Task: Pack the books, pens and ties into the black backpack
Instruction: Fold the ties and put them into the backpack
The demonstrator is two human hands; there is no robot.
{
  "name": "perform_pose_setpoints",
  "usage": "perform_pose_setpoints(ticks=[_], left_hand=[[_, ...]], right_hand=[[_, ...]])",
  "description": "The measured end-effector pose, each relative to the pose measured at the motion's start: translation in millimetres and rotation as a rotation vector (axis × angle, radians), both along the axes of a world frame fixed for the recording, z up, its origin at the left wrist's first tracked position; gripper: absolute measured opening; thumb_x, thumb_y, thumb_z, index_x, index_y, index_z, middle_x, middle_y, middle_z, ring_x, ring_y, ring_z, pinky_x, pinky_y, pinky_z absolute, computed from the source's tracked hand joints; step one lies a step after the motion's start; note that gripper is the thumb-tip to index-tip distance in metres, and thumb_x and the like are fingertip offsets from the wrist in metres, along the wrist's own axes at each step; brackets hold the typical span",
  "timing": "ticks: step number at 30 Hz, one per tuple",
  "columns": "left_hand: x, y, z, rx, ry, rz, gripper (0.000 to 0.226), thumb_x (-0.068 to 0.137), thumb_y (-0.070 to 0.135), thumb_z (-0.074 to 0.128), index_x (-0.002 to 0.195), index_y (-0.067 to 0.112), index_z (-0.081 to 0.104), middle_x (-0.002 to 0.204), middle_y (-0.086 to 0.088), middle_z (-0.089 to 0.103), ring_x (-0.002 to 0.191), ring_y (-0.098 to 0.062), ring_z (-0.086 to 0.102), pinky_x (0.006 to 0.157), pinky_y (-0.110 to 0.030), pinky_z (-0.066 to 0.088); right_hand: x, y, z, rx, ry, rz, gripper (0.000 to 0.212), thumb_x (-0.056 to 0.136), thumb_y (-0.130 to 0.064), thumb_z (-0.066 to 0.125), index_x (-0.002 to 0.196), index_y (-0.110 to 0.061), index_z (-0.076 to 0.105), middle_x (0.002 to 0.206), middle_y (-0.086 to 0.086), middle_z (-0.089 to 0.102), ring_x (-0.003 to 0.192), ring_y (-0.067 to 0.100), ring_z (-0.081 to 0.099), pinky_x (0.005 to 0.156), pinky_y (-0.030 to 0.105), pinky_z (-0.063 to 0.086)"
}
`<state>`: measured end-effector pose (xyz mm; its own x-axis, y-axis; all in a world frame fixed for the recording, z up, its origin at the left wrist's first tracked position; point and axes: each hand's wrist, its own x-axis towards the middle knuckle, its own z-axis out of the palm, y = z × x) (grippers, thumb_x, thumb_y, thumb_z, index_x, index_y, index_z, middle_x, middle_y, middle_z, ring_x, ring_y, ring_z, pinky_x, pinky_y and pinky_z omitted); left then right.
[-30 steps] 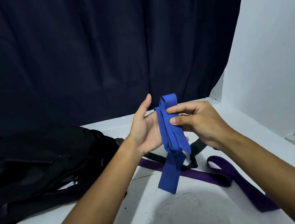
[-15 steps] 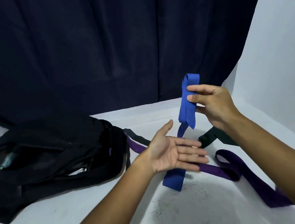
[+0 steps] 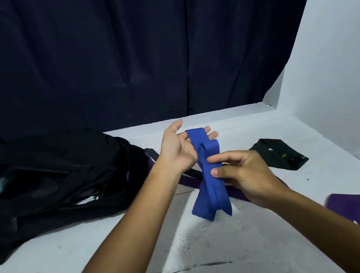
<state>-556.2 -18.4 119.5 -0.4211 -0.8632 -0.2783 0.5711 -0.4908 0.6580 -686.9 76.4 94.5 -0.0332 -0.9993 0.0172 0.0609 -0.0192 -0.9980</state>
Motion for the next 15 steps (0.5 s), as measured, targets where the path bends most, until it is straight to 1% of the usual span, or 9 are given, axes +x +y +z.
perform_pose_setpoints(ticks=[2,4,5,6,8,10,13,15], left_hand=[[0,2,-5,-0.039,-0.06,-0.024,0.063,0.1,0.041,0.04,0.133,-0.012,0.044,0.128,-0.024,0.06,0.103,-0.042,0.065,0.095,-0.055,0.046],[2,5,-13,-0.056,-0.099,-0.029,0.06,0.099,0.042,0.042,0.132,-0.008,0.047,0.127,-0.023,0.062,0.109,-0.042,0.063,0.1,-0.054,0.044],[3,6,-17,-0.062,-0.116,-0.026,0.059,0.098,0.042,0.044,0.131,-0.006,0.049,0.126,-0.023,0.062,0.113,-0.042,0.061,0.103,-0.053,0.043],[5,8,-20,-0.067,-0.132,-0.02,0.057,0.097,0.042,0.045,0.13,-0.004,0.052,0.125,-0.023,0.061,0.114,-0.041,0.06,0.103,-0.049,0.042],[7,12,-24,-0.083,-0.141,-0.013,0.053,0.095,0.043,0.047,0.127,0.001,0.054,0.12,-0.02,0.06,0.107,-0.037,0.058,0.094,-0.043,0.046],[6,15,-27,-0.108,-0.14,-0.027,0.056,0.095,0.045,0.047,0.131,0.002,0.054,0.118,-0.018,0.059,0.105,-0.034,0.056,0.088,-0.042,0.048],[6,19,-30,-0.152,-0.127,-0.076,0.058,0.093,0.048,0.048,0.129,0.003,0.057,0.116,-0.019,0.061,0.097,-0.033,0.062,0.09,-0.045,0.048],[5,22,-31,-0.165,-0.09,-0.126,0.058,0.088,0.049,0.052,0.124,0.005,0.06,0.111,-0.018,0.062,0.092,-0.032,0.062,0.097,-0.051,0.045]], right_hand=[[1,4,-5,0.025,0.005,0.048,0.029,0.077,0.012,0.067,0.085,-0.015,0.074,0.083,0.006,0.075,0.08,0.022,0.068,0.081,0.038,0.055],[-3,5,-2,-0.002,0.014,0.054,0.027,0.077,0.013,0.067,0.088,-0.011,0.073,0.081,0.005,0.075,0.077,0.017,0.069,0.074,0.029,0.058],[-6,4,2,-0.032,0.027,0.035,0.027,0.077,0.012,0.067,0.089,-0.011,0.073,0.081,0.004,0.075,0.075,0.014,0.069,0.069,0.024,0.057],[-9,2,6,-0.063,0.047,0.008,0.027,0.077,0.012,0.068,0.09,-0.011,0.074,0.081,0.004,0.075,0.075,0.012,0.069,0.069,0.021,0.055],[-16,-4,15,-0.109,0.076,-0.041,0.028,0.077,0.009,0.069,0.09,-0.015,0.075,0.088,0.005,0.076,0.082,0.014,0.07,0.076,0.025,0.056],[-18,-9,20,-0.112,0.076,-0.063,0.028,0.077,0.008,0.07,0.089,-0.016,0.075,0.094,0.004,0.075,0.088,0.018,0.07,0.081,0.03,0.056],[-13,-16,23,-0.092,0.068,-0.061,0.027,0.078,0.008,0.069,0.089,-0.016,0.074,0.095,0.003,0.075,0.089,0.02,0.071,0.082,0.032,0.058],[-8,-18,22,-0.089,0.08,-0.066,0.027,0.078,0.008,0.07,0.089,-0.015,0.074,0.094,0.003,0.075,0.088,0.02,0.071,0.079,0.029,0.059]])
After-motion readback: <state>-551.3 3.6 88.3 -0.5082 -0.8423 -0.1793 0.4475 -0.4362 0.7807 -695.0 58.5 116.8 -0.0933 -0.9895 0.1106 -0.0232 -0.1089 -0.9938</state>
